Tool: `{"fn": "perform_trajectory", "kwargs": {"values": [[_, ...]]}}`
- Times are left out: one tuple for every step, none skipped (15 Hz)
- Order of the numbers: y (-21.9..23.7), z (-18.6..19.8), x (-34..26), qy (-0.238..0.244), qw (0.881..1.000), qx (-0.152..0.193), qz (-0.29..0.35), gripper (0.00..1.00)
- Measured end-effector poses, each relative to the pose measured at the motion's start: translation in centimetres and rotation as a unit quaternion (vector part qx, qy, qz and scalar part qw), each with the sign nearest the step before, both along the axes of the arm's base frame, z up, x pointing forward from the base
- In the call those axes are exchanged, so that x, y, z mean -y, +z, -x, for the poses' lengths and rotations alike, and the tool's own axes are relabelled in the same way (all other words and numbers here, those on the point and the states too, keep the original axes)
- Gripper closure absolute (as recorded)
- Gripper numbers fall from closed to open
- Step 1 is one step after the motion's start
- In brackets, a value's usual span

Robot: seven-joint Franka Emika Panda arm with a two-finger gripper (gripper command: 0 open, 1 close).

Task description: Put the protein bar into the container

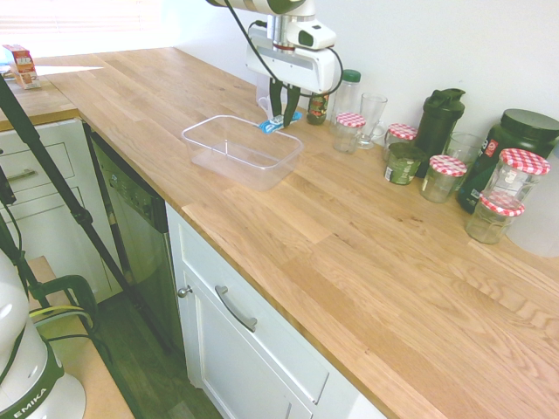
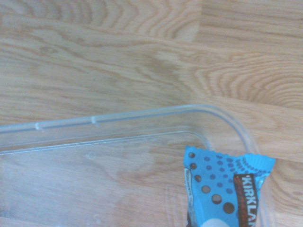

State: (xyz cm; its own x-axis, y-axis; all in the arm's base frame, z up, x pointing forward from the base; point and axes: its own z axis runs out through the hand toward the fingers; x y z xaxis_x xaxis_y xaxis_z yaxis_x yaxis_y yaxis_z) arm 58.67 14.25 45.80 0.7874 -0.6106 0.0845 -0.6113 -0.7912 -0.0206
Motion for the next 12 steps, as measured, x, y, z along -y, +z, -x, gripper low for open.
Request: {"fn": "perform_trajectory", "kwargs": {"values": [[-0.6,0.1,-1.2,0.004,1.000,-0.001,0.004,1.00],[-1.3,0.2,-2.3,0.007,1.000,-0.004,0.007,1.00],[-2.0,0.3,-3.2,0.010,1.000,-0.008,0.011,1.00],[-2.8,0.3,-4.0,0.012,1.000,-0.011,0.014,1.00],[-3.5,0.2,-4.4,0.013,1.000,-0.015,0.016,1.00],[-4.1,0.1,-4.7,0.014,1.000,-0.017,0.016,1.00],[-4.6,0.0,-4.8,0.015,1.000,-0.018,0.016,1.00],[-5.0,-0.1,-4.8,0.014,1.000,-0.021,0.017,1.00],[-5.3,-0.2,-4.9,0.014,1.000,-0.022,0.017,1.00],[-5.7,-0.2,-4.9,0.015,0.999,-0.023,0.017,1.00],[-6.0,-0.3,-4.9,0.015,0.999,-0.024,0.018,1.00],[-6.4,-0.4,-4.9,0.015,0.999,-0.025,0.018,1.00]]}}
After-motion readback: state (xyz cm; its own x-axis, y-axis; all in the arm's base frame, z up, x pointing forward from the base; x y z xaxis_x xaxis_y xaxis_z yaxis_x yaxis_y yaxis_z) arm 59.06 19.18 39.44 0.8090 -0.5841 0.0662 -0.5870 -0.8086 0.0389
